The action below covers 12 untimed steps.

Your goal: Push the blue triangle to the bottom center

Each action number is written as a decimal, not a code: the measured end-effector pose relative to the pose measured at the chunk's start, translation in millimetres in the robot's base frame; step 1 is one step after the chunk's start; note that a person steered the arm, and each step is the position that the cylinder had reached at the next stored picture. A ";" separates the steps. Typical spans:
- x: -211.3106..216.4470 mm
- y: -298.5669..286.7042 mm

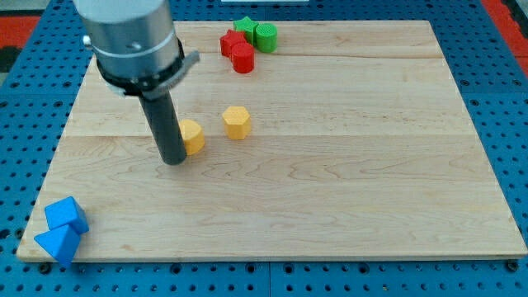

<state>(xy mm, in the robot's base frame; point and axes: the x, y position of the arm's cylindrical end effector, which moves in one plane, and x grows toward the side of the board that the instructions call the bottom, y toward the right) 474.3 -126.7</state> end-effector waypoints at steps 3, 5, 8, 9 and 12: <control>120.0 54.0; 144.6 26.1; 60.5 8.7; 14.6 -115.6; 96.1 -177.4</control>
<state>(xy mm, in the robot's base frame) 570.4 -304.1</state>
